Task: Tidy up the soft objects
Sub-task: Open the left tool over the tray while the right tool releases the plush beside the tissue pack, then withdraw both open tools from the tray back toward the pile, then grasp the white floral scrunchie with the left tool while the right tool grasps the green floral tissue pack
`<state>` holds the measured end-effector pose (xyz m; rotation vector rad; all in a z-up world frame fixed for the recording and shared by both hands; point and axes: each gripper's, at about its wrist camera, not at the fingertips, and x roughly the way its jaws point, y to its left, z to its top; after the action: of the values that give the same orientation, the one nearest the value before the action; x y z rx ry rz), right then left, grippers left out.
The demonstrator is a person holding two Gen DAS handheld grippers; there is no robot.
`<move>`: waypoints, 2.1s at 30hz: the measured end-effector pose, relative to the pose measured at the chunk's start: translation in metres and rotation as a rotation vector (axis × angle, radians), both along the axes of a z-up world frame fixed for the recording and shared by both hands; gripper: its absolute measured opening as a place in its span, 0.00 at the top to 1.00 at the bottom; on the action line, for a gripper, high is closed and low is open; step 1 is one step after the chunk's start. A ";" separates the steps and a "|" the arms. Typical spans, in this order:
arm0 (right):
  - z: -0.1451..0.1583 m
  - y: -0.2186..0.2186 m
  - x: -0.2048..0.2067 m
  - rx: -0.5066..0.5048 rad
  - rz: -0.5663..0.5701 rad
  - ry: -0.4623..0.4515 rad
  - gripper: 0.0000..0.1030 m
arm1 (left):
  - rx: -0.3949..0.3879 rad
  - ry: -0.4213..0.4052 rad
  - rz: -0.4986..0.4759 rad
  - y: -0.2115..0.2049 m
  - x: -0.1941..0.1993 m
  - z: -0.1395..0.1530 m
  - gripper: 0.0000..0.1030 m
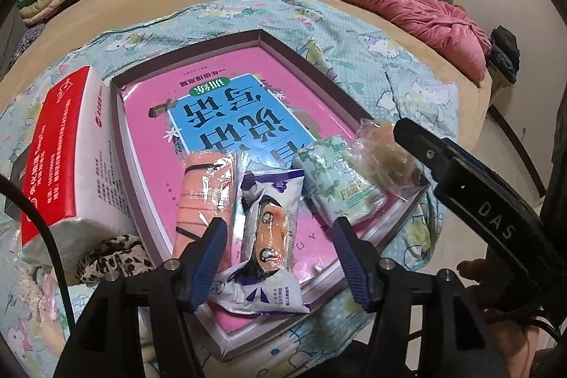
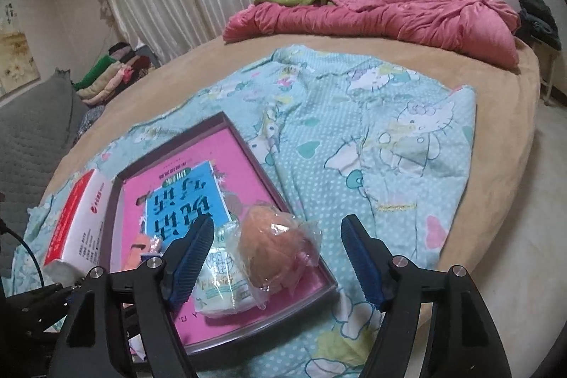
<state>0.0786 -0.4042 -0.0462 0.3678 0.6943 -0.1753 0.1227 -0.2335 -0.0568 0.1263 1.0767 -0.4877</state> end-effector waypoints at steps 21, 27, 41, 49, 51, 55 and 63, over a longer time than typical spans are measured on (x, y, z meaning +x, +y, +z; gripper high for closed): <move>0.046 0.028 -0.016 -0.063 0.034 -0.085 0.20 | 0.021 -0.132 0.072 0.037 -0.024 0.053 0.23; 0.055 0.040 -0.019 -0.078 0.054 -0.085 0.20 | 0.015 -0.145 0.095 0.052 -0.030 0.063 0.16; 0.090 0.085 -0.031 -0.089 0.155 -0.122 0.19 | 0.042 -0.171 0.184 0.111 -0.044 0.089 0.15; 0.111 0.119 -0.035 -0.078 0.233 -0.140 0.19 | 0.050 -0.204 0.249 0.148 -0.054 0.108 0.15; 0.115 0.128 -0.037 -0.080 0.250 -0.142 0.19 | 0.043 -0.206 0.264 0.158 -0.056 0.112 0.15; 0.120 0.147 -0.040 -0.090 0.294 -0.135 0.19 | 0.029 -0.206 0.307 0.180 -0.058 0.117 0.15; 0.122 0.180 -0.045 -0.094 0.365 -0.108 0.18 | 0.023 -0.213 0.393 0.229 -0.059 0.131 0.15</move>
<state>0.0334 -0.2247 0.0753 0.1543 0.6327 0.1568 0.0633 -0.0048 0.0741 -0.0150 0.8701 -0.1048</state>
